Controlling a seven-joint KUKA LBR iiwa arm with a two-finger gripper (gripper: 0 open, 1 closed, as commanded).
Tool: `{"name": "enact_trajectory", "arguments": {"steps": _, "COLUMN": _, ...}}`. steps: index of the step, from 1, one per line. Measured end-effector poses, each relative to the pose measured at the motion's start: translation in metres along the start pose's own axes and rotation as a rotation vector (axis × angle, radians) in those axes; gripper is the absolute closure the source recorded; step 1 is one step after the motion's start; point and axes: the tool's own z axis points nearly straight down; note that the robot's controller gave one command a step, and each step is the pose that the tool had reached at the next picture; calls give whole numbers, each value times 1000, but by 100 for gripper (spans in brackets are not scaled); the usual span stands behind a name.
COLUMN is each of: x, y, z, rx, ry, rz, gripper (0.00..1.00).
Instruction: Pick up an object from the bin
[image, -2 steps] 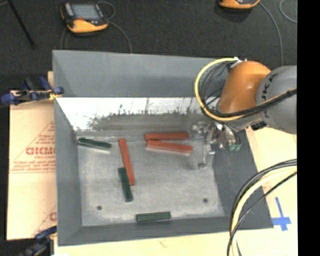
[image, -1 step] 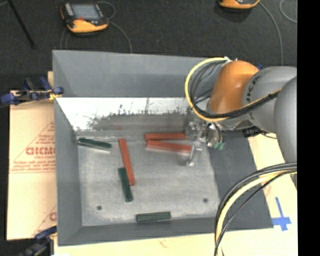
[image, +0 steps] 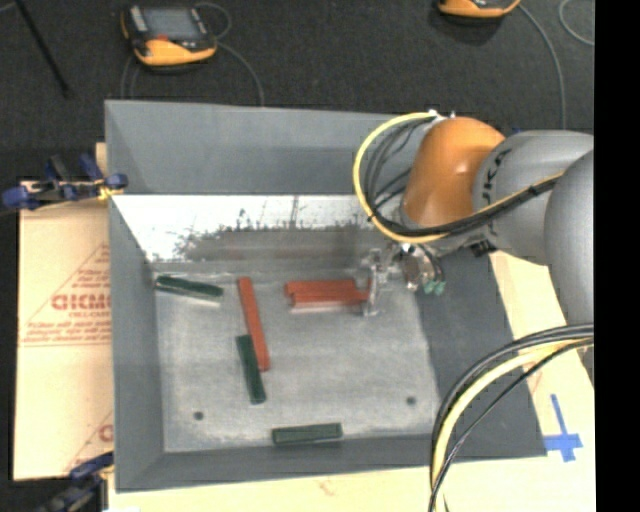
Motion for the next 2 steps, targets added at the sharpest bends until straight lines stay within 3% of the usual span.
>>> {"name": "enact_trajectory", "arguments": {"steps": 1, "x": 2, "y": 0, "z": 3, "rx": 0, "ry": 6, "rz": -2, "gripper": 0}}
{"name": "enact_trajectory", "arguments": {"steps": 2, "x": 2, "y": 0, "z": 3, "rx": 0, "ry": 6, "rz": -3, "gripper": 0}}
